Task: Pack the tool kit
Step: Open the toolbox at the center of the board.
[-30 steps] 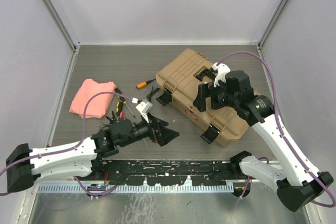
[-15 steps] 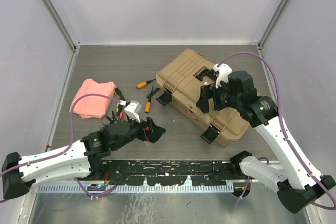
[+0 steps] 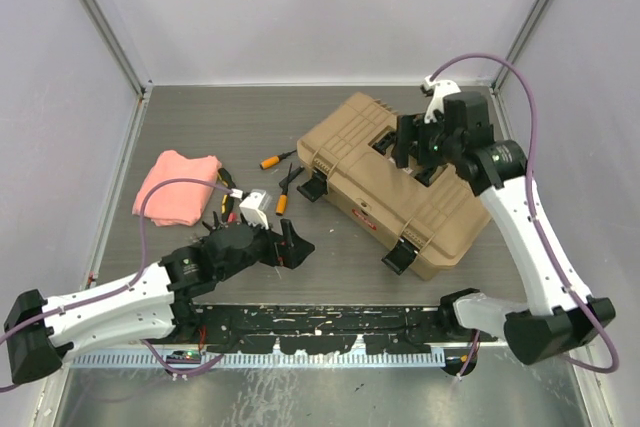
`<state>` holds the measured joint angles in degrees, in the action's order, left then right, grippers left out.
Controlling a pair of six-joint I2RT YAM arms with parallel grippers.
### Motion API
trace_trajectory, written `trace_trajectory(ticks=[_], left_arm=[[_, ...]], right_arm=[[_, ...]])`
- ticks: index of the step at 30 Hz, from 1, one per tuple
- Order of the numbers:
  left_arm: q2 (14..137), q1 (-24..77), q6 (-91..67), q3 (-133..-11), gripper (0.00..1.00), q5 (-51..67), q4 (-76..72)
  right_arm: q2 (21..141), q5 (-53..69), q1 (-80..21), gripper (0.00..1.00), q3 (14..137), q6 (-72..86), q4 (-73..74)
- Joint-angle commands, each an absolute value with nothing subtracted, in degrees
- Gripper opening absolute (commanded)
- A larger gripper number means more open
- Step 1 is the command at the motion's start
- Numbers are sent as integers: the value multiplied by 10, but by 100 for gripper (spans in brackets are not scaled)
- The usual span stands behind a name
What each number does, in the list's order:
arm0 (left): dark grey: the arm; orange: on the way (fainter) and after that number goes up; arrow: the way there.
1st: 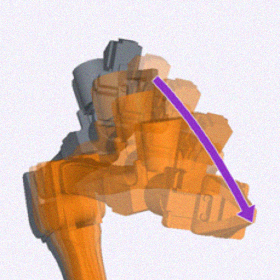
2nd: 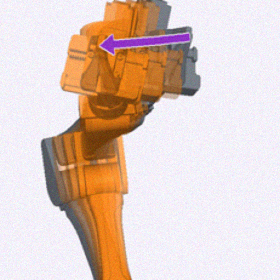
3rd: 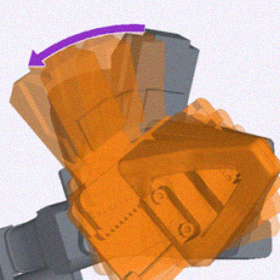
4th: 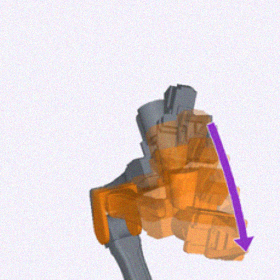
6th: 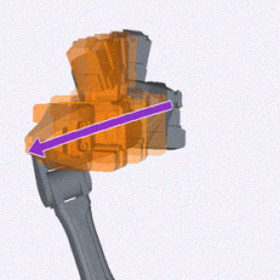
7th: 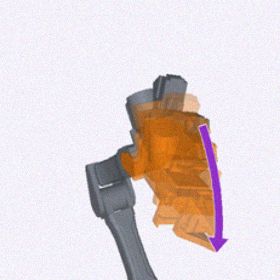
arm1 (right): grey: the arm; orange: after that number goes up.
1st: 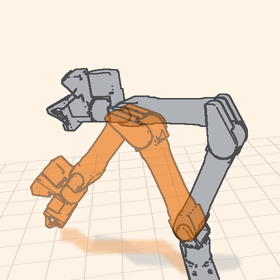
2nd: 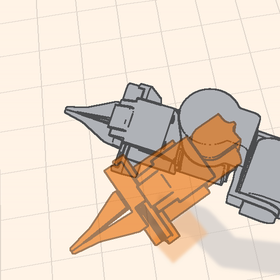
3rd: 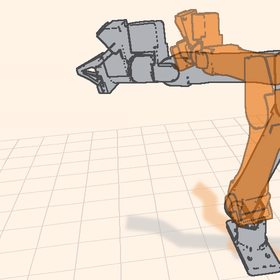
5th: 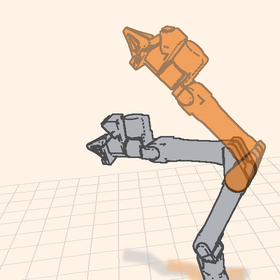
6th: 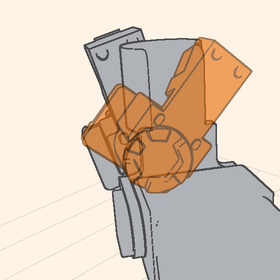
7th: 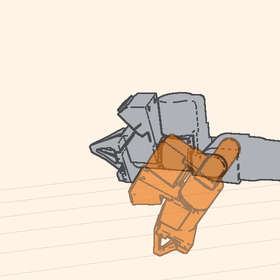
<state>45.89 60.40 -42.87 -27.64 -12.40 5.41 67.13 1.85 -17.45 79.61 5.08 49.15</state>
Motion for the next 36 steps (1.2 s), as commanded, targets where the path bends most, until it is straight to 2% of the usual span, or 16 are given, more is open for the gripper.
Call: trace_trajectory(ticks=[1, 5, 8, 10, 17, 32, 36], left_arm=[[430, 596, -431, -294, 98, -118, 64], [416, 590, -430, -288, 98, -115, 65], [417, 586, -427, -288, 98, -110, 62], [421, 582, -423, -289, 98, -105, 57], [448, 574, -417, -297, 98, -78, 46], [436, 562, -413, -292, 98, -73, 45], [437, 558, -412, -294, 98, -69, 47]], right_arm=[[710, 158, -67, 89, 813, 49, 465], [738, 186, -44, 90, 824, 77, 488], [690, 128, -34, 95, 762, 160, 447], [656, 130, -34, 95, 725, 185, 418], [614, 56, -34, 96, 707, 327, 450], [691, 2, -48, 100, 751, 336, 522], [713, -64, -80, 100, 764, 358, 544]])
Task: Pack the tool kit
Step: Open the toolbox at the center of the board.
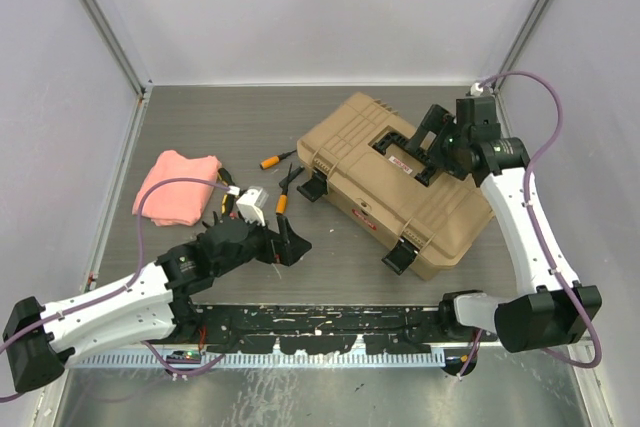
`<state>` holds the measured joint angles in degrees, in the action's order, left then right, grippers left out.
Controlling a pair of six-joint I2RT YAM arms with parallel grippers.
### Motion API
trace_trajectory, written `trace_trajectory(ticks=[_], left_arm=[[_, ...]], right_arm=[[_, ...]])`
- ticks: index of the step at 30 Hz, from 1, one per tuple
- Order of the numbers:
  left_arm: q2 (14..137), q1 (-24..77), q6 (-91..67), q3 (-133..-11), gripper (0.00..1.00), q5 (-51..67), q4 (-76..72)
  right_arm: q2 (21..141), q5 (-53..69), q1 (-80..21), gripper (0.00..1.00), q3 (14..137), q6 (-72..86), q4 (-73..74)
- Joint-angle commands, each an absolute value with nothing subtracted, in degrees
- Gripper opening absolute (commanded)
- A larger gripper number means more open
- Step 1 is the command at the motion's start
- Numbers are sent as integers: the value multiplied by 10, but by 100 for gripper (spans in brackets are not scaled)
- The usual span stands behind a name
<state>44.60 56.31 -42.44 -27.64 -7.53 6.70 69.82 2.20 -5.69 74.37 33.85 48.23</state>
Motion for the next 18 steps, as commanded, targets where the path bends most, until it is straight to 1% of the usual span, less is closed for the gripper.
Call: trace_trajectory(ticks=[1, 9, 14, 18], left_arm=[[438, 557, -412, -294, 98, -69, 47], [439, 554, -413, -299, 98, -63, 51], [441, 554, -414, -299, 98, -60, 46], [444, 554, -418, -299, 98, -51, 39]], right_arm=[[714, -78, -86, 100, 757, 367, 537], [709, -42, -92, 100, 719, 406, 493], [639, 85, -84, 100, 673, 393, 390], [604, 152, -73, 94, 645, 409, 337]])
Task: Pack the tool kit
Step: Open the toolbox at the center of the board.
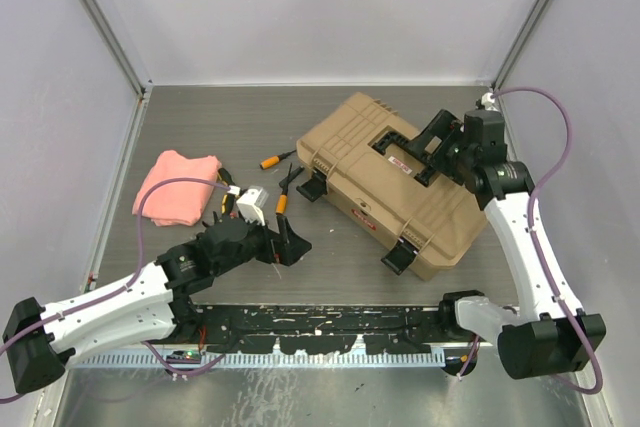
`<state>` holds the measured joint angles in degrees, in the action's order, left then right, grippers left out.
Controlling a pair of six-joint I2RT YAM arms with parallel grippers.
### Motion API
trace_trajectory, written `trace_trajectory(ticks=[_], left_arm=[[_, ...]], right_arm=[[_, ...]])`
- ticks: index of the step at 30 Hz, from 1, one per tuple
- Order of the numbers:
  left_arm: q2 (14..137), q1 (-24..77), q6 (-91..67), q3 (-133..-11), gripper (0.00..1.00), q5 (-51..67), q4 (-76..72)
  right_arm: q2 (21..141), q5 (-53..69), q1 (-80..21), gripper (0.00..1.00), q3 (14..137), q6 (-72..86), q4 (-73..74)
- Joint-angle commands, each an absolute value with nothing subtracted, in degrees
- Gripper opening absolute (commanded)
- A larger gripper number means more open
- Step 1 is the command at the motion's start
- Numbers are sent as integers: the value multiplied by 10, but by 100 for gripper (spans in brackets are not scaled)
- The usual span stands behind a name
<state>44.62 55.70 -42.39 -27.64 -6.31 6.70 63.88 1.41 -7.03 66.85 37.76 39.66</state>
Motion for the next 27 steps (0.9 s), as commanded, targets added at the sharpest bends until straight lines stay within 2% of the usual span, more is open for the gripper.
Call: trace_trajectory(ticks=[1, 9, 16, 22, 27], left_arm=[[445, 554, -419, -299, 98, -49, 37], [457, 553, -424, -298, 98, -41, 22], [478, 553, -427, -299, 98, -32, -6], [515, 553, -429, -316, 98, -17, -39], [558, 553, -425, -343, 98, -6, -66]], right_arm=[[599, 166, -73, 94, 641, 408, 329], [565, 250, -72, 81, 602, 367, 274], [557, 342, -71, 78, 587, 361, 214], [559, 375, -71, 74, 582, 363, 184], [578, 440, -71, 73, 581, 368, 157]])
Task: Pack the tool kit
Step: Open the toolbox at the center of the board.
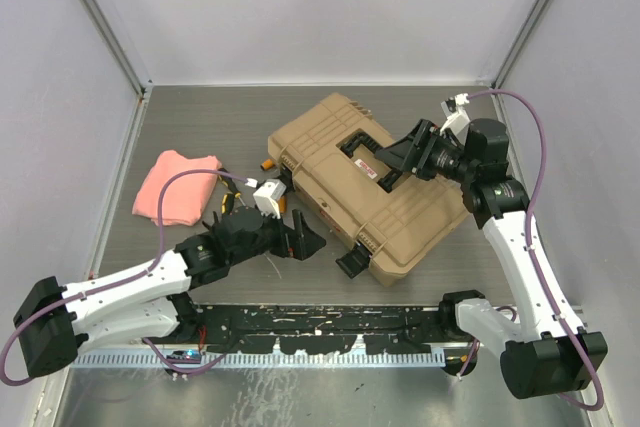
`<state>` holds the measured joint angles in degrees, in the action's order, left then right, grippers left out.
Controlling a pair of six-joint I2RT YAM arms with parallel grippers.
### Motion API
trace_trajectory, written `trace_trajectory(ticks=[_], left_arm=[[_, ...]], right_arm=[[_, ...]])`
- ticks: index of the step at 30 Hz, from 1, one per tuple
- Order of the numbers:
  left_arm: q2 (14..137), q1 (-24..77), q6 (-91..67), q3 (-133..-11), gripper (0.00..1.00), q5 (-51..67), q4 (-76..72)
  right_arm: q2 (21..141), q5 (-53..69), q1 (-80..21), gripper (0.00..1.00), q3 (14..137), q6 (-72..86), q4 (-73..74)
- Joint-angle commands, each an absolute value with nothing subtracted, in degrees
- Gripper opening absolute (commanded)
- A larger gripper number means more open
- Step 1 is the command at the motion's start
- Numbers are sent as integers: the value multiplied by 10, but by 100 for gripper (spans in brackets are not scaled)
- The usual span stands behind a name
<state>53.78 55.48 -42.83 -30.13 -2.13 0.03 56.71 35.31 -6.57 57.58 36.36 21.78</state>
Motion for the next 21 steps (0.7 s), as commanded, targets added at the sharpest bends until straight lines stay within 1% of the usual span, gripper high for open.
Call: trace_trajectory(ticks=[1, 3, 6, 10, 13, 16, 21], left_arm=[[567, 554, -426, -348, 98, -4, -74], [584, 553, -427, -359, 98, 3, -84], [596, 553, -425, -374, 98, 10, -82], [595, 553, -421, -381, 98, 3, -78], [598, 553, -414, -388, 98, -2, -75], [608, 552, -406, -405, 98, -10, -64], [622, 544, -412, -440, 98, -28, -63]], right_arm=[[582, 447, -71, 74, 582, 369, 155], [588, 437, -71, 75, 597, 357, 171], [603, 371, -71, 81, 649, 301, 239], [661, 313, -71, 89, 740, 221, 323], [702, 301, -72, 93, 774, 183, 360], [756, 317, -72, 94, 800, 161, 397], [824, 361, -99, 92, 853, 139, 437]])
